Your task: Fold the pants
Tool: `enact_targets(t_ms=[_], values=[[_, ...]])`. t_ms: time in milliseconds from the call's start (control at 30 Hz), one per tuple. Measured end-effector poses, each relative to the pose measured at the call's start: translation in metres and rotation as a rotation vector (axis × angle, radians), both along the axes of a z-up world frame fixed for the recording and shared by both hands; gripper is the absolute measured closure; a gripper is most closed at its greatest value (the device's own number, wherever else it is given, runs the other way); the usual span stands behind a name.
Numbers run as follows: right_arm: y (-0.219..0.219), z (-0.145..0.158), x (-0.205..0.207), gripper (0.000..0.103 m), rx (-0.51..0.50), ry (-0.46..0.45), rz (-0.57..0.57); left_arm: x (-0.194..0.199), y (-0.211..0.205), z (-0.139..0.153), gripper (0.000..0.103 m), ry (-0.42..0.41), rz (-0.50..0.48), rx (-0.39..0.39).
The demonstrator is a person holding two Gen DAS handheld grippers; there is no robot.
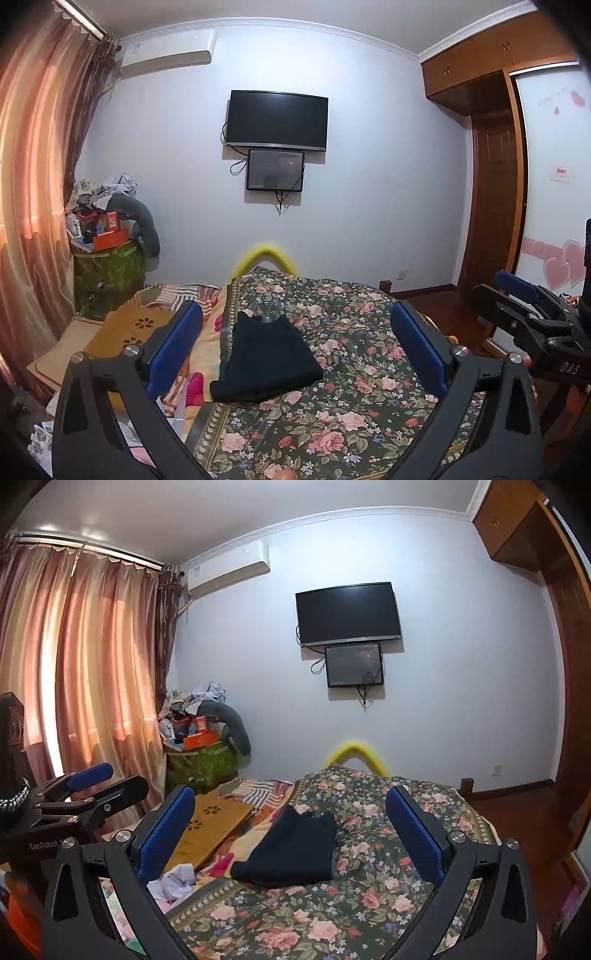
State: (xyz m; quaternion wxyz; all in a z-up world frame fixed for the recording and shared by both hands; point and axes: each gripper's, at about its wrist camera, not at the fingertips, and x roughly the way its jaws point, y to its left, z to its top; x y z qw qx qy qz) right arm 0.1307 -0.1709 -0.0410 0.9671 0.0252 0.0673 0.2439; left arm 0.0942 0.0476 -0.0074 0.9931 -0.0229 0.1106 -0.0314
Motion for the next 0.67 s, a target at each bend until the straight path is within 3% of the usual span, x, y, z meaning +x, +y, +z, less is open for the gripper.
enact_targets(t_ms=[667], values=[[0.0076, -0.0048, 0.0025, 0.0, -0.002, 0.018, -0.005, 0.0011, -0.0015, -0.0045, 0.0, 0.014, -0.036, 0.013]])
